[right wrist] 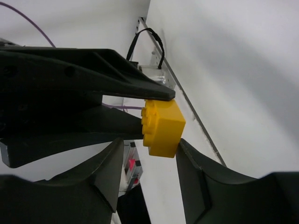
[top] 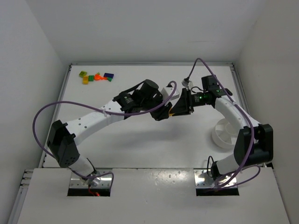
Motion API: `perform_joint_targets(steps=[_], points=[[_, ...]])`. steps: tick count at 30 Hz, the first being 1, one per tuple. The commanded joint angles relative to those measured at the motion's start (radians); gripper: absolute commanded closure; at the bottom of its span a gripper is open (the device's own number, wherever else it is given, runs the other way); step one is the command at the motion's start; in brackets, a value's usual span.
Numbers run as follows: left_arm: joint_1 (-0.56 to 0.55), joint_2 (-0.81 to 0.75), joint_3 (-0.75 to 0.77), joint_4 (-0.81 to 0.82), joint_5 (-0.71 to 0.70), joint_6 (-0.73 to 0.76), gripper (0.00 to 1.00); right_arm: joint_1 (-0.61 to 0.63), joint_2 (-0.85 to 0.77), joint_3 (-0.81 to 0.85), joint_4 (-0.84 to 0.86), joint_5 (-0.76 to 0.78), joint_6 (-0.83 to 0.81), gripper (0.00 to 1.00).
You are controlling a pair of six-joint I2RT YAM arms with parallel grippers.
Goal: Sort the legos into containers by color
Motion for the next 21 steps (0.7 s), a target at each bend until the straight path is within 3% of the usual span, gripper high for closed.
perform_joint_targets(steps=[1,12,15,21], points=[[-0.005,0.001,0.039,0.016,-0.01,0.006,1.0,0.009,-0.038,-0.001,0.055,-0.047,0.034,0.52],[-0.043,0.001,0.039,0.016,-0.001,0.006,1.0,0.018,-0.011,-0.01,0.132,-0.084,0.098,0.52],[-0.043,0.001,0.039,0.025,-0.001,0.006,1.0,0.018,-0.011,-0.019,0.132,-0.084,0.107,0.57],[-0.043,0.001,0.039,0.025,-0.02,0.015,1.0,0.018,-0.001,-0.029,0.167,-0.094,0.133,0.82]])
